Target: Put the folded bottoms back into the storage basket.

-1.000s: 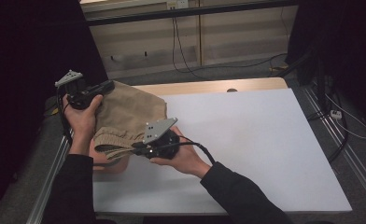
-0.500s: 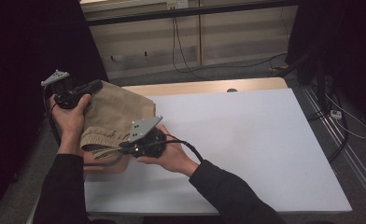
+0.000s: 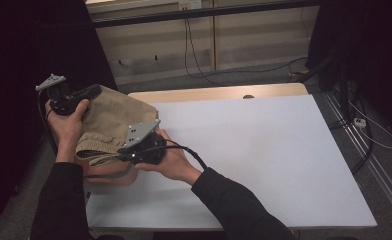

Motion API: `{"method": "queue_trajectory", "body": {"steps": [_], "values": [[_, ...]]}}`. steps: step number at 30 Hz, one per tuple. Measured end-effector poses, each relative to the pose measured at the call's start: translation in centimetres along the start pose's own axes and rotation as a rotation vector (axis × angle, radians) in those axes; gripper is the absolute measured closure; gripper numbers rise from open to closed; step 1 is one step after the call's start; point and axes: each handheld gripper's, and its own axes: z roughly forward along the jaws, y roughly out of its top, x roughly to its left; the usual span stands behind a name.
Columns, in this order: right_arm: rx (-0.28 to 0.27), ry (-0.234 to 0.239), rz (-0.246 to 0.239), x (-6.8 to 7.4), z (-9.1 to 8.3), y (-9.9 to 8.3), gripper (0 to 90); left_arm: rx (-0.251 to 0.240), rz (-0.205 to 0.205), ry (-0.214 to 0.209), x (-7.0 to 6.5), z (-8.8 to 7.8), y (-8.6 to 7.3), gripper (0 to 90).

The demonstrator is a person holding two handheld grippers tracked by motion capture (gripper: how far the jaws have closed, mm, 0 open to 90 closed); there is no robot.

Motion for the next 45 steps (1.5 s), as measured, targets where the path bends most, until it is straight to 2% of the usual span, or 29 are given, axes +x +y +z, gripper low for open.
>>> {"method": "queue_trajectory", "body": {"steps": [12, 18, 27, 36, 39, 45], "values": [[0.008, -0.001, 0.004, -0.4, 1.2, 0.6, 81.0, 0.009, -0.007, 0.020, 1.3, -0.1, 0.2, 87.5], [0.023, -0.004, 0.003, -0.4, 2.2, 0.5, 81.0, 0.020, -0.012, 0.029, 2.1, 0.0, -0.6, 87.4], [0.032, 0.001, 0.006, -0.4, 3.3, 1.0, 81.1, 0.008, -0.037, 0.033, 3.5, -0.5, -1.3, 87.5], [0.053, 0.007, 0.002, -0.2, 4.6, 1.0, 81.1, 0.015, -0.028, 0.040, 4.6, -0.5, -2.2, 87.5], [0.055, 0.008, 0.003, -0.3, 5.0, 1.0, 81.1, 0.034, -0.026, 0.052, 5.1, -0.5, -2.6, 87.4], [0.062, 0.015, 0.012, -0.2, 5.9, 0.7, 81.1, 0.032, -0.049, 0.051, 5.8, -0.5, -3.4, 87.5]]}}
